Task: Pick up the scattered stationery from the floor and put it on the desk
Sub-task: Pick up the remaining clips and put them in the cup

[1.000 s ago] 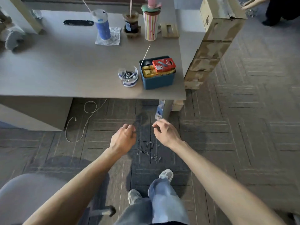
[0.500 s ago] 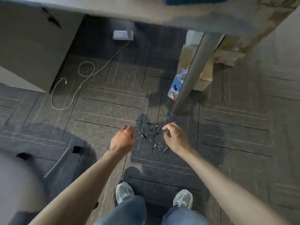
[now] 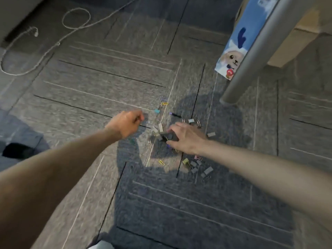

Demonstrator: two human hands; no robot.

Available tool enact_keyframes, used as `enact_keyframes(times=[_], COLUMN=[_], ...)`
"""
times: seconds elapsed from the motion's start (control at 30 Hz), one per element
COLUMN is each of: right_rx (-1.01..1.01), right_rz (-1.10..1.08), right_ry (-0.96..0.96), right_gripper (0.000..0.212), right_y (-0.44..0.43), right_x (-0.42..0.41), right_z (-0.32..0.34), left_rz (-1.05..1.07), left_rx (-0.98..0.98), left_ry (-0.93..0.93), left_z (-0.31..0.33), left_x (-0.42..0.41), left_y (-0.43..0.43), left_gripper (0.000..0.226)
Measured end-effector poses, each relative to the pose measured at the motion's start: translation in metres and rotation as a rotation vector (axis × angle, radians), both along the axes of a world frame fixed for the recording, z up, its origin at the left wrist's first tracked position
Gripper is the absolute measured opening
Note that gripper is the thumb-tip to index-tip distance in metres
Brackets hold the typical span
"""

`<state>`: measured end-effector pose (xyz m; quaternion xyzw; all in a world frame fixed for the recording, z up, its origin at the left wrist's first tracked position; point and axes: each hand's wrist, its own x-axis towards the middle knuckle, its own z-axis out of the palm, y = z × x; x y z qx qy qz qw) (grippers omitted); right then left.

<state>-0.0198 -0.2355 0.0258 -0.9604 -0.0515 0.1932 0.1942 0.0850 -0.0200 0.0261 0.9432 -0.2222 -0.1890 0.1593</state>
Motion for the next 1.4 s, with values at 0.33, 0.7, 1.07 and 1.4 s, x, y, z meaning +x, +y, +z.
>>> enact_keyframes(times=[0.33,0.7,1.07,1.4], right_rx=[-0.065,0.706,0.801,0.01], right_rz=[-0.12,-0.566,-0.714,0.105], right_ry=[-0.234,0.004,0.179,-0.114], right_gripper=[0.031,0.015,0.016,0.016], right_y=[0.043,0.022,0.019,0.028], right_x=[0.01,0.015,0.017,0.042], right_z=[-0.051,-0.016,-0.02,-0.047], left_rz=[-0.12,-0.167,-0.102,0.591], left_rx=[-0.061,-0.069,-0.073,-0.688], left_ry=[-0.103,-0.161,0.107,0.741], left_z=[-0.039,-0.035,-0.033,-0.013], left_x=[-0.036,-0.024,-0.007,-0.013], left_y=[0.027,0.004,-0.017,0.019], left_gripper=[0.019,0.042,0.015,0.021])
